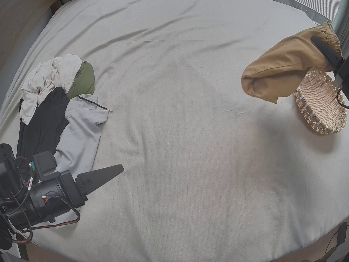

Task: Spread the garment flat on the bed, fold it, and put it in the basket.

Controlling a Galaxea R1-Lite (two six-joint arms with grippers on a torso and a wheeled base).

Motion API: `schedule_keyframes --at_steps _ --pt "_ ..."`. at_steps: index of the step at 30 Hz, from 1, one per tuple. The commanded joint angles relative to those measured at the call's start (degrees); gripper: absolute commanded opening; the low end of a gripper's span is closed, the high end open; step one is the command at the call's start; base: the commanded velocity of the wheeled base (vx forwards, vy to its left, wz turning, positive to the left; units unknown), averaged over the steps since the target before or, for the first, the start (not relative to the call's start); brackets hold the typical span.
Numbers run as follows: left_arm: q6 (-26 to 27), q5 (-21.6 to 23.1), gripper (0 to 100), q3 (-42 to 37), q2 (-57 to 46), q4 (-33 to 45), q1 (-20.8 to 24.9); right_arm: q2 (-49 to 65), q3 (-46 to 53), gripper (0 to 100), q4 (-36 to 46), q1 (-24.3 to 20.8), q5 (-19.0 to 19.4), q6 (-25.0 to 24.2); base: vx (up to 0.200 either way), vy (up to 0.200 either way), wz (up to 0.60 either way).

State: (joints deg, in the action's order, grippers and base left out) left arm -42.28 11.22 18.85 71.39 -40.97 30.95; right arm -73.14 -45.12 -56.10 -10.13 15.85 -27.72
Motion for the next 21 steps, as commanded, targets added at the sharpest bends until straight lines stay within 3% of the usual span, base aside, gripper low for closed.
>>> schedule_keyframes --at_steps 1,11,16,21 --pt "0.00 0.03 100 -0.21 0.33 -0.25 0.07 -0.16 -3.13 0 1.26 7.23 -0.12 0.39 0.000 0.000 0.00" --pt "0.00 -0.05 100 -0.21 0.24 -0.25 0.07 -0.77 -7.00 0 3.19 16.37 -0.12 0.56 0.000 0.000 0.00" --pt "0.09 -0.05 100 -0.21 0.24 -0.25 0.07 -3.58 -10.43 0 5.21 22.96 -0.03 0.65 0.000 0.000 0.00" --pt "0.09 -0.05 100 -0.04 0.33 -0.25 0.25 -8.77 -14.47 0 5.65 26.30 0.24 0.65 0.000 0.000 0.00"
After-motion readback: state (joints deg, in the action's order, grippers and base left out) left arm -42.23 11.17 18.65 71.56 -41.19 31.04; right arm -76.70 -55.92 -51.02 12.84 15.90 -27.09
